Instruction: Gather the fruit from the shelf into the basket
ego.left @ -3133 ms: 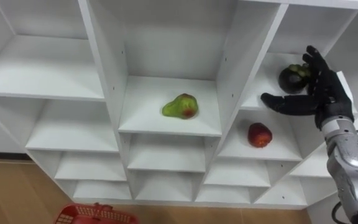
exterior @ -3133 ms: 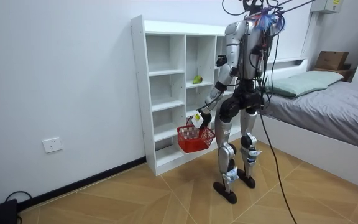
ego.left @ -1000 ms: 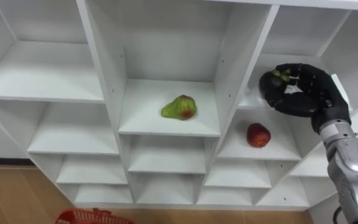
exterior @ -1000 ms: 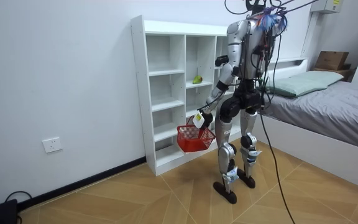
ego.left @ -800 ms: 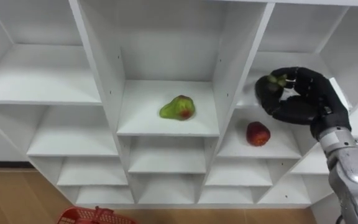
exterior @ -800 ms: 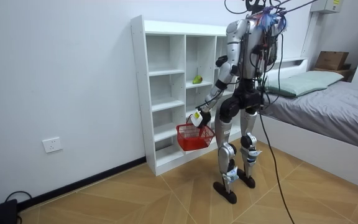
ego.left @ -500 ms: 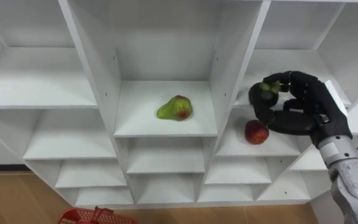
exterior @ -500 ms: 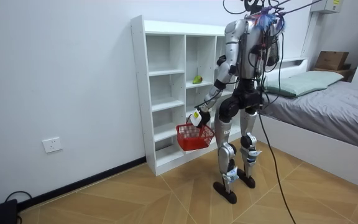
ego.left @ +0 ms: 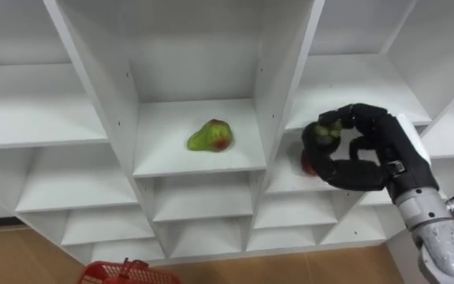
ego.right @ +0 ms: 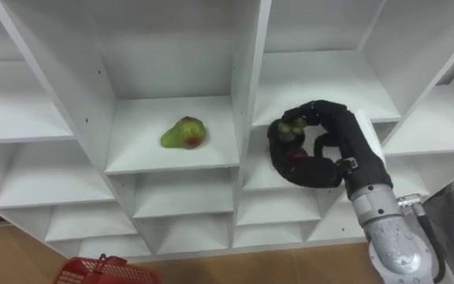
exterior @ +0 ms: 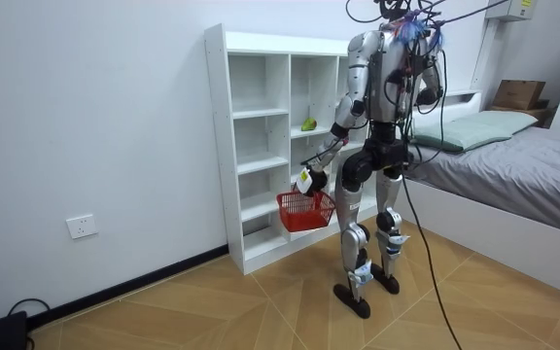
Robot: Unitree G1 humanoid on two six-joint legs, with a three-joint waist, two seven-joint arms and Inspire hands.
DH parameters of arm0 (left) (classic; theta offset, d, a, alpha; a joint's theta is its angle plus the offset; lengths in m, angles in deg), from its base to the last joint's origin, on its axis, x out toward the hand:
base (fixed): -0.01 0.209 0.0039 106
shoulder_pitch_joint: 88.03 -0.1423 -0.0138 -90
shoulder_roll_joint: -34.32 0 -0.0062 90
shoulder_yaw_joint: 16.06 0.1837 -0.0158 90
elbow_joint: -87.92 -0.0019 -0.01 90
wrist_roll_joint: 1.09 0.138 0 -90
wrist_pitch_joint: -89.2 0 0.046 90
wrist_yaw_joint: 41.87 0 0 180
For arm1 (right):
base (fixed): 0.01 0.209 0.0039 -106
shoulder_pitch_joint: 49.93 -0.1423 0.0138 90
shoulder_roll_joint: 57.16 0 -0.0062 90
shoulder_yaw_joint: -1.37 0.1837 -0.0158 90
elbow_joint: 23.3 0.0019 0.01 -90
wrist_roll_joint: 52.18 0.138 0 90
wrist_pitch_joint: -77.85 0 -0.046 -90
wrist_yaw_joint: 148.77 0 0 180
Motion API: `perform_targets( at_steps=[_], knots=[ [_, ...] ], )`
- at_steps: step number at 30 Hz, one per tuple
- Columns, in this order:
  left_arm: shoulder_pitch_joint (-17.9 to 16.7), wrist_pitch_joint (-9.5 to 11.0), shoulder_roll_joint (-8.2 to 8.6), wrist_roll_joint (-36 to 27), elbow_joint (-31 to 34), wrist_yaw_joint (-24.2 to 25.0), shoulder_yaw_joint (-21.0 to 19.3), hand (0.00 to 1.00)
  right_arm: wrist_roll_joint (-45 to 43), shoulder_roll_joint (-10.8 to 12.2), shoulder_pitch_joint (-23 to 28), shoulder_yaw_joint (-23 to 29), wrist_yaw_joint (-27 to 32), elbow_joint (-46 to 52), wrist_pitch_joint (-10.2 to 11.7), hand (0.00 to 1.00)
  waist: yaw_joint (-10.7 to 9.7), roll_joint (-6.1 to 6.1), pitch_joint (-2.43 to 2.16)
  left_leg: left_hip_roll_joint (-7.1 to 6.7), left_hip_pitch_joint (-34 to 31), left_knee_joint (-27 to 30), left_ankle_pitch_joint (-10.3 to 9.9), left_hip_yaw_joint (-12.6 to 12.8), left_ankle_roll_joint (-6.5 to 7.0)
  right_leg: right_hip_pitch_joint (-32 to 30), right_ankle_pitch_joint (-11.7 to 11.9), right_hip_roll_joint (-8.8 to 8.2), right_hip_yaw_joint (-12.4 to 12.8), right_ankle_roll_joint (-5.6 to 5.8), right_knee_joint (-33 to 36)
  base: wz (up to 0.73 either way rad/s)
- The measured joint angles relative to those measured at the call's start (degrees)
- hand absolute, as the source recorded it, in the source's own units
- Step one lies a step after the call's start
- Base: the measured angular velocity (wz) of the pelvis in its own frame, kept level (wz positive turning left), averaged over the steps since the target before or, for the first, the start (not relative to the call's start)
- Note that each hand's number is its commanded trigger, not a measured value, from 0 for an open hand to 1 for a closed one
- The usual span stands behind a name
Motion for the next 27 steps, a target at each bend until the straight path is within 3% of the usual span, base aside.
perform_targets(
  at_steps=[9, 12, 19, 23, 27],
  knots=[
    [2.1, 0.6, 0.72, 0.1, 3.3, 0.5, 2.0, 1.0, -3.4, 3.8, -0.1, -6.6, -5.1, 4.2, -1.1, 1.0, 1.2, -0.09, -0.1, 0.0, -1.1, 0.1, 0.1, 0.6, 0.06, -1.6, 0.0, 0.02, 0.7, -0.01, 0.6, -0.03],
    [2.8, 1.6, 1.27, 0.0, 4.3, 0.9, 2.5, 1.0, -6.4, 4.1, -0.1, -8.1, -6.1, 4.1, -1.1, 1.0, 1.6, -0.34, 0.12, -0.05, -1.3, 0.3, 0.1, 0.3, 0.12, -1.6, 0.0, -0.11, 0.4, 0.0, 0.6, 0.05],
    [5.4, 1.7, 2.02, 0.0, 4.4, 2.3, 5.0, 1.0, -10.9, 4.7, -0.3, -12.5, -6.7, 0.6, -1.1, 1.0, 1.7, -0.62, 0.47, -0.11, -4.9, 2.1, 0.1, -0.9, 0.11, -3.7, 0.1, -0.36, -1.1, -0.08, 0.9, 0.11],
    [5.8, 1.8, 2.02, 0.0, 7.6, 2.8, 6.7, 1.0, -13.2, 4.9, -0.4, -13.7, -6.7, -2.6, -1.1, 1.0, 1.7, -0.59, 0.68, -0.19, -7.5, 2.8, 0.3, -1.7, 0.14, -6.1, 0.1, -0.49, -1.6, -0.15, 1.8, 0.09],
    [6.4, 3.6, 2.04, 0.1, 10.0, 3.7, 6.9, 1.0, -13.5, 5.2, -1.1, -14.0, -6.7, -6.1, -0.9, 1.0, 1.8, -0.41, 0.94, -0.17, -10.1, 3.8, 0.4, -2.6, 0.05, -8.0, 0.2, -0.57, -2.6, -0.34, 2.1, 0.12]
  ],
)
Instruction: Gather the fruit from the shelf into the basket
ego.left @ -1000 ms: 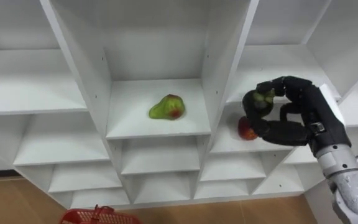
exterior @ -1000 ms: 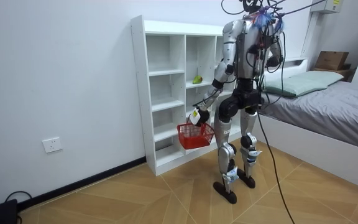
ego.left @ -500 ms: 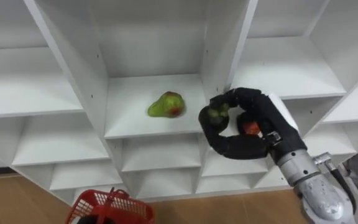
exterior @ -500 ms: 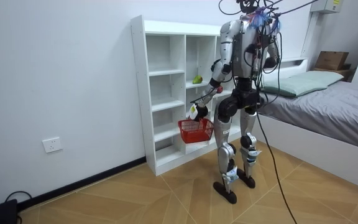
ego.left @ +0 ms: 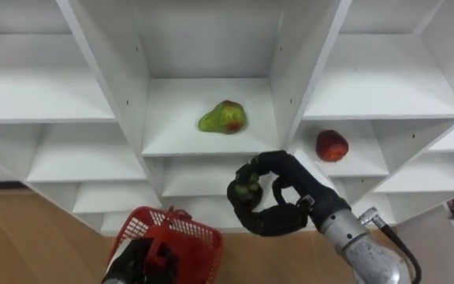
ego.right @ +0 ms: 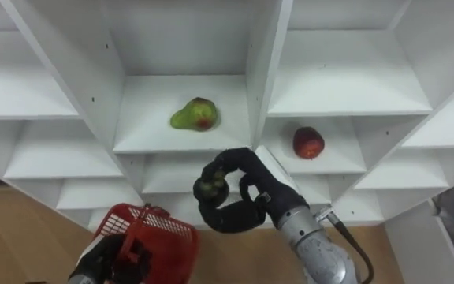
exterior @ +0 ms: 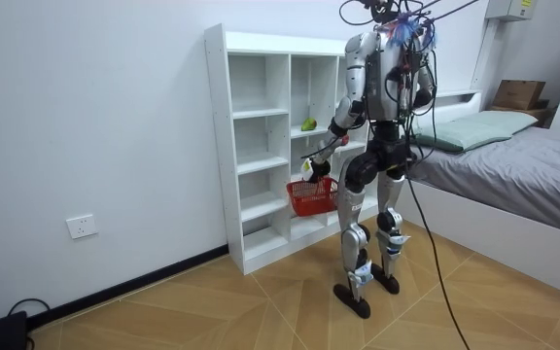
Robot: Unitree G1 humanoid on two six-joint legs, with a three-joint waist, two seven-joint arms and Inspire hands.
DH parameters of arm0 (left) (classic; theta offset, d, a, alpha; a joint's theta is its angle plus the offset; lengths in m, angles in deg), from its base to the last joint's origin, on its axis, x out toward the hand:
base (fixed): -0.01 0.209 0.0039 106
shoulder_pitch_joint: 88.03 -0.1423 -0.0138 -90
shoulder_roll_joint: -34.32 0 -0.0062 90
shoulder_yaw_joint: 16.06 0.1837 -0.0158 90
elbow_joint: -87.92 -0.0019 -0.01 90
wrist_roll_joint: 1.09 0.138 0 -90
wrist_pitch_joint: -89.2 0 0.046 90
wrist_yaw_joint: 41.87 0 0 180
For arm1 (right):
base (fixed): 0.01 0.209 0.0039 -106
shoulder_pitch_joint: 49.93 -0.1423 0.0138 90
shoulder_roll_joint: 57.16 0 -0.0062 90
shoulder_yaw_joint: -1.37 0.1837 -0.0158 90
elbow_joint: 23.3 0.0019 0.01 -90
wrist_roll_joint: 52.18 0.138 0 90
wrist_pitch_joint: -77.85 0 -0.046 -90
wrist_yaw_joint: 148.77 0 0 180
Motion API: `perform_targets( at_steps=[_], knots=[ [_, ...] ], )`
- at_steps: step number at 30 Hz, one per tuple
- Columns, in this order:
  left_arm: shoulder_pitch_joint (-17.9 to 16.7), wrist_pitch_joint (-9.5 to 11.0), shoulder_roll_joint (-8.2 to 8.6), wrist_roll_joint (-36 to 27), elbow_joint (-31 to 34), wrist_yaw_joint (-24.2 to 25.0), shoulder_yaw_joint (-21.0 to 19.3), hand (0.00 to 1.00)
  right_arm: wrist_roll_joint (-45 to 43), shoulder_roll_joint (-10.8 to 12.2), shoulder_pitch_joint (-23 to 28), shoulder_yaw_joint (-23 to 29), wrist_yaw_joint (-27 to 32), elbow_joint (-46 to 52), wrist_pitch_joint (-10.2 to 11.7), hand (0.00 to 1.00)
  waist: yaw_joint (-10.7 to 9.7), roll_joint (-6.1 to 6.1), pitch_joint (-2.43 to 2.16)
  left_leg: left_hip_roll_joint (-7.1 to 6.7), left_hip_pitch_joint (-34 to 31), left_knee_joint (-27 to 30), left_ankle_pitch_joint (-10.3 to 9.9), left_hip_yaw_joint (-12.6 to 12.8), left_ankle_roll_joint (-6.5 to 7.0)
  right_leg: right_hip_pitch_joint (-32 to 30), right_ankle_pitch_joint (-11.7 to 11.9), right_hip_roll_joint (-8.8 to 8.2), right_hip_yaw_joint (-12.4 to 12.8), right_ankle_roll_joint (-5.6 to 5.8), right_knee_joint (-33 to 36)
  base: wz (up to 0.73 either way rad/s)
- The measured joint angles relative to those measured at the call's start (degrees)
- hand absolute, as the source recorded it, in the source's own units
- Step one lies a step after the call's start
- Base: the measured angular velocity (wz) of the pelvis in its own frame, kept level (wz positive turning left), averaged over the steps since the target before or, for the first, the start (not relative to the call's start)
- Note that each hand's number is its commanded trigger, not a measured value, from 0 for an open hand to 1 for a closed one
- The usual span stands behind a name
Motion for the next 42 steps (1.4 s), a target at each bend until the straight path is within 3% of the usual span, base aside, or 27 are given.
perform_targets(
  at_steps=[11, 15, 28, 35, 42],
  knots=[
    [2.6, 0.6, -0.42, -2.7, 4.3, 1.6, 5.0, 1.0, -2.0, -0.8, -6.7, -2.7, 3.6, -15.2, 1.5, 1.0, 0.0, 0.47, 0.17, -0.03, -3.7, 1.4, 0.2, -0.9, 0.01, -3.3, 0.1, -0.21, -1.0, -0.17, 0.7, 0.03],
    [2.6, 1.3, -0.61, -8.0, 7.7, 3.1, 7.5, 1.0, -3.6, -0.8, -6.7, -4.8, 4.3, -16.5, 1.6, 1.0, 0.0, 1.01, 0.19, -0.06, -3.7, 1.4, 0.2, -1.0, 0.02, -3.3, 0.1, -0.39, -1.6, -0.17, 0.7, 0.02],
    [2.1, 1.6, -1.04, -8.0, 11.2, 6.8, 10.0, 1.0, -4.2, -0.5, -8.9, -5.7, 4.3, -21.4, 1.6, 1.0, 0.2, 1.1, 0.19, -0.24, -5.0, 1.4, 0.8, -0.8, 0.15, -4.8, 0.1, -0.83, -2.0, -0.17, 1.6, 0.0],
    [2.6, 1.8, -1.38, -9.0, 12.9, 9.8, 12.8, 1.0, -4.2, -0.6, -12.8, -8.2, 4.4, -26.4, 1.6, 1.0, 0.1, 0.99, 0.16, -0.35, -5.8, 1.8, 1.0, -0.7, 0.2, -5.8, 0.1, -1.0, -2.0, -0.2, 2.1, 0.0],
    [2.8, 1.8, -1.41, -9.1, 12.9, 12.1, 13.4, 1.0, -4.2, -0.7, -12.9, -8.3, 4.4, -26.6, 1.6, 1.0, -0.2, 0.75, 0.19, -0.35, -6.0, 1.9, 1.0, -0.7, 0.21, -6.0, 0.1, -1.05, -2.1, -0.2, 2.3, 0.0]
  ],
)
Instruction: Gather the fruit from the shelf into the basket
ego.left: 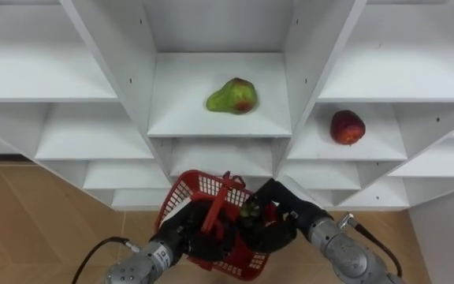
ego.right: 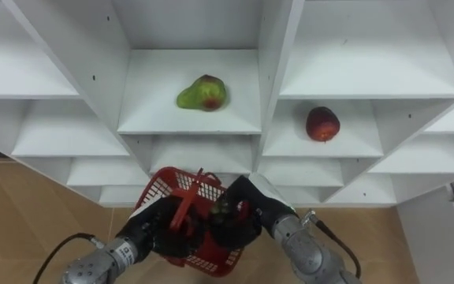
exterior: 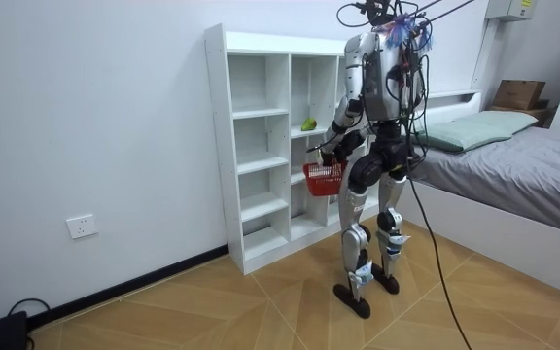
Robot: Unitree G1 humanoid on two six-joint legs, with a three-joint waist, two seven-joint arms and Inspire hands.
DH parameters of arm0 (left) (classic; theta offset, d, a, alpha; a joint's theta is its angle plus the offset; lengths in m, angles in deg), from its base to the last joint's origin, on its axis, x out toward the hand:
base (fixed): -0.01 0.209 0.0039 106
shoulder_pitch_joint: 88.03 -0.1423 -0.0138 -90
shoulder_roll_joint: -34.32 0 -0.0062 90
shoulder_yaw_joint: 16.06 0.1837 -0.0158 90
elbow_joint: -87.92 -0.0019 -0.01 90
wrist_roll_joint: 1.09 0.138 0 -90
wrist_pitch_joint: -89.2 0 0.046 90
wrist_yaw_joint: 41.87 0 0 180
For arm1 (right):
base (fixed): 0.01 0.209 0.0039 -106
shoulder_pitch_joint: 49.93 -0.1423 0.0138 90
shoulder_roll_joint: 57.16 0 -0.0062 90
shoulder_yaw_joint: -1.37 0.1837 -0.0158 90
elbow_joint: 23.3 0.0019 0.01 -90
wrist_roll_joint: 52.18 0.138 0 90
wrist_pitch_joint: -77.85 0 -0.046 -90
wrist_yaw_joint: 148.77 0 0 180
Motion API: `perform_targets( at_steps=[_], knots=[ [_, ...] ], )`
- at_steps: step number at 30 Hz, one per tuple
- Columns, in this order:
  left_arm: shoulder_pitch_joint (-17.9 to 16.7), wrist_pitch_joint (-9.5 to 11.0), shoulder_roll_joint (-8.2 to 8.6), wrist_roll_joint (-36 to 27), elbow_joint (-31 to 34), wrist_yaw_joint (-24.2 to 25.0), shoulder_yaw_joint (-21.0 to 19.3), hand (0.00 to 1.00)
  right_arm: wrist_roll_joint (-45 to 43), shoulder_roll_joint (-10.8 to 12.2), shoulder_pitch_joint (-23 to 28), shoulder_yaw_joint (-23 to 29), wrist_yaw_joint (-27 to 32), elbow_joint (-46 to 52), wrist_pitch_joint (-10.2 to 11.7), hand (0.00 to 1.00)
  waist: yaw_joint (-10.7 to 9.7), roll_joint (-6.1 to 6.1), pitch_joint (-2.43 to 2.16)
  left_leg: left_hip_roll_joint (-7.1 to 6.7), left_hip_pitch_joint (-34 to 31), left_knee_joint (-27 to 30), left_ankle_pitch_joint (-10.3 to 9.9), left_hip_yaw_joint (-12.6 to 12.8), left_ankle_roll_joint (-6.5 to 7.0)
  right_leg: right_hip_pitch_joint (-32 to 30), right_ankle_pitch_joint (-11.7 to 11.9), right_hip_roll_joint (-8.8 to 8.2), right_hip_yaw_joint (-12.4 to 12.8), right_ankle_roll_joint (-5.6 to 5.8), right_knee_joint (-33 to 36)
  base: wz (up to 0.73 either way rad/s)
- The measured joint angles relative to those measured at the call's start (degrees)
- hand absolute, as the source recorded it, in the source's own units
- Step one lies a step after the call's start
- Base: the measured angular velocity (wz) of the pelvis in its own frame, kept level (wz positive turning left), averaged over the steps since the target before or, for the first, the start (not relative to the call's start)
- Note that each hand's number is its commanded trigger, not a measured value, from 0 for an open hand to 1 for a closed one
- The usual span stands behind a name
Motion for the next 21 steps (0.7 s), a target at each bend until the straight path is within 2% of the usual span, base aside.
perform_targets(
  at_steps=[8, 9, 10, 11, 12, 15, 21],
  knots=[
    [0.1, 0.0, -0.44, 0.0, 0.0, 0.7, 0.4, 1.0, 0.0, -0.1, 0.0, -0.1, 0.0, -0.1, -0.2, 1.0, 0.1, -0.01, 0.0, -0.05, -0.1, 0.2, 0.0, 0.0, 0.03, 0.0, 0.0, -0.06, 0.0, 0.0, -0.1, 0.0],
    [0.1, 0.0, -0.54, 0.0, 0.0, 0.8, 0.5, 1.0, 0.0, -0.2, 0.0, -0.2, 0.0, -0.1, -0.3, 0.83, 0.1, -0.01, 0.01, -0.07, -0.1, 0.2, 0.0, 0.0, 0.04, 0.0, 0.0, -0.07, 0.0, 0.0, -0.1, 0.0],
    [0.1, 0.0, -0.6, 0.0, 0.0, 0.8, 0.5, 1.0, 0.0, -0.2, 0.0, -0.2, 0.0, -0.1, -0.4, 0.58, 0.1, -0.01, 0.01, -0.08, -0.2, 0.2, 0.0, 0.0, 0.05, 0.0, 0.0, -0.08, 0.0, 0.0, -0.1, 0.0],
    [0.2, 0.0, -0.73, 0.0, 0.0, 0.8, 0.8, 1.0, 0.0, -0.2, 0.0, -0.4, 0.0, -0.1, -0.6, 0.13, 0.1, -0.01, 0.0, -0.1, -0.2, 0.2, 0.0, 0.0, 0.06, 0.0, 0.0, -0.09, 0.0, 0.0, -0.1, 0.0],
    [0.2, 0.0, -0.96, 0.0, 0.0, 0.8, 1.0, 1.0, 0.0, -0.2, 0.0, -0.6, 0.0, -0.1, -0.6, 0.0, 0.0, 0.0, 0.01, -0.1, -0.2, 0.2, 0.0, 0.0, 0.06, 0.0, 0.0, -0.1, 0.0, 0.0, -0.1, 0.0],
    [0.4, 0.0, -1.41, 0.0, 0.0, 1.3, 1.5, 1.0, 0.0, -0.1, 0.0, -1.1, 0.0, -0.1, -0.6, 0.0, 0.0, 0.01, 0.0, -0.1, -0.4, 0.2, 0.0, 0.0, 0.06, 0.0, 0.0, -0.1, -0.2, 0.0, -0.4, 0.01],
    [0.4, 0.0, -1.26, 0.0, 0.1, 1.9, 2.2, 1.0, -0.2, 0.2, -0.1, -1.7, -0.6, -1.6, -0.6, 0.0, -0.1, 0.01, 0.01, -0.06, -0.4, 0.1, 0.0, -0.2, 0.06, 0.3, 0.0, -0.1, -0.6, 0.0, -0.5, 0.03]
  ],
)
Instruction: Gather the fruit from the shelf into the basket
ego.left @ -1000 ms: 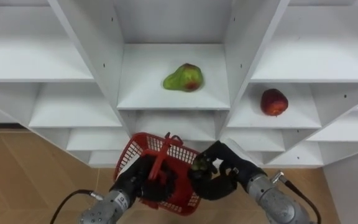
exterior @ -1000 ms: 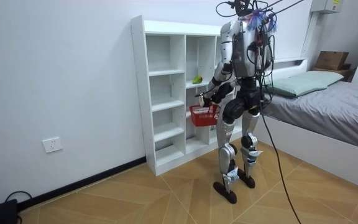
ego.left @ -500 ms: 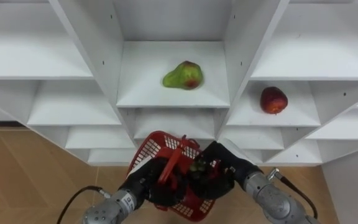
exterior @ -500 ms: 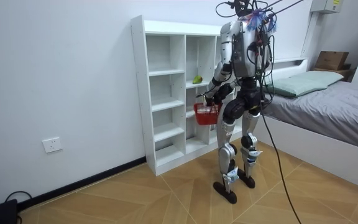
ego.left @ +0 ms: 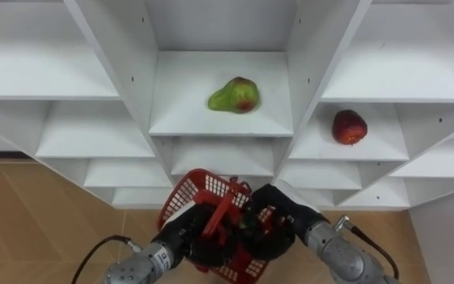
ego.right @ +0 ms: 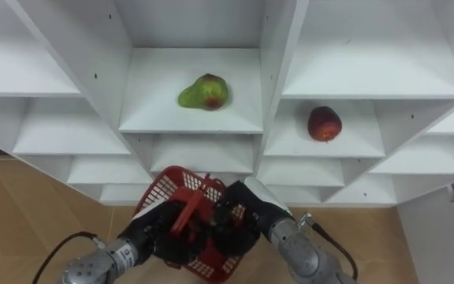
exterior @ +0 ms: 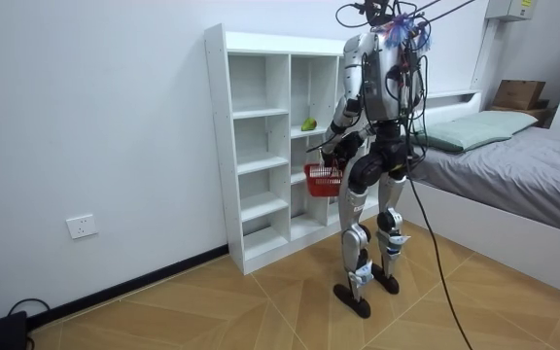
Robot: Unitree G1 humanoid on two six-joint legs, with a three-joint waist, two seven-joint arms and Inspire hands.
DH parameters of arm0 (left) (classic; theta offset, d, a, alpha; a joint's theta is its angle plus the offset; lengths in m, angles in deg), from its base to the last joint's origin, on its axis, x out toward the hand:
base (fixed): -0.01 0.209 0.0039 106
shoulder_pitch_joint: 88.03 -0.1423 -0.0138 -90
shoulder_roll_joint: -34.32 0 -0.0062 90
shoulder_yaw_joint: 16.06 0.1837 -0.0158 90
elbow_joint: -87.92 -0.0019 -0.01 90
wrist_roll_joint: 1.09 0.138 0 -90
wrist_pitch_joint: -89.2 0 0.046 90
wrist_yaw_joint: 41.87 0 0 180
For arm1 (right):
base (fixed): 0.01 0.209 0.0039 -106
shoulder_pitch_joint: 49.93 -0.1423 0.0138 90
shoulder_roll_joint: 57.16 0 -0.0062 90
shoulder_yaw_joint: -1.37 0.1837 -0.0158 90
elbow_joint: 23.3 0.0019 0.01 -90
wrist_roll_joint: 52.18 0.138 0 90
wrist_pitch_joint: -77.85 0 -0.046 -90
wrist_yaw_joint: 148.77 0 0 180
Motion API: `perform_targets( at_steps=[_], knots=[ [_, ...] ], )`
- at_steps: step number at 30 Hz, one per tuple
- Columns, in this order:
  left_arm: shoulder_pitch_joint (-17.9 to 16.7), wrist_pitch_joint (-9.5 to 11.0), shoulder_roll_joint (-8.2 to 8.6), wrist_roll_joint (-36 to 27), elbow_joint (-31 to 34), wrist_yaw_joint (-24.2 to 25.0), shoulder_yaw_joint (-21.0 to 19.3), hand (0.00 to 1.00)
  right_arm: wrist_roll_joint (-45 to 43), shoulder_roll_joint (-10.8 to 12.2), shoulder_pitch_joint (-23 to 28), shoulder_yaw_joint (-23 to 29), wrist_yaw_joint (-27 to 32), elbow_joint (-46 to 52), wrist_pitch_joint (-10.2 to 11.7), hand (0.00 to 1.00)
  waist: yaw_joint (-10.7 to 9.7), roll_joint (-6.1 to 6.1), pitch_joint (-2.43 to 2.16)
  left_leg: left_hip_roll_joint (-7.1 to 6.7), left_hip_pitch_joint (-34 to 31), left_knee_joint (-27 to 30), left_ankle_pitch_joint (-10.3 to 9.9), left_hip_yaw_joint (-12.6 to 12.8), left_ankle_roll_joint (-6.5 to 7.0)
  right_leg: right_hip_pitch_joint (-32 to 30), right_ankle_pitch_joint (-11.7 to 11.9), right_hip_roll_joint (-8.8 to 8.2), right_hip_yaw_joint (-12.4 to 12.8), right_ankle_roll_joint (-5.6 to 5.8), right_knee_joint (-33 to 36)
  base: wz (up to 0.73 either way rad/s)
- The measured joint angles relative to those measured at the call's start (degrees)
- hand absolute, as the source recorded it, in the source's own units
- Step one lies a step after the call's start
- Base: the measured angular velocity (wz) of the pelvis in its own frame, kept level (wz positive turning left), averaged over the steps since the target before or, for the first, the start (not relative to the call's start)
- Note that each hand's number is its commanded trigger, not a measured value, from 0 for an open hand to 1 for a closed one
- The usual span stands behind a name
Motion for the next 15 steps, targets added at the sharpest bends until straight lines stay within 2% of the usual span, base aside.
perform_targets(
  at_steps=[6, 15],
  knots=[
    [0.0, -0.1, 0.16, -0.1, 0.1, -0.1, 1.9, 1.0, 0.1, 0.1, 0.1, -0.7, -0.4, -2.4, 0.0, 0.0, 0.2, 0.09, 0.06, 0.02, 0.1, 0.0, 0.0, 0.0, 0.0, 0.0, 0.0, 0.01, -0.1, -0.01, 0.0, 0.0],
    [0.0, -0.1, 0.08, -0.1, 0.5, -0.3, 2.1, 1.0, 0.3, 0.1, 0.1, -1.2, -0.9, -2.7, 0.0, 0.0, 0.2, 0.54, 0.33, 0.1, -0.1, 0.0, 0.0, 0.1, -0.01, -0.1, 0.1, 0.03, -0.2, -0.08, 0.0, 0.0]
  ],
)
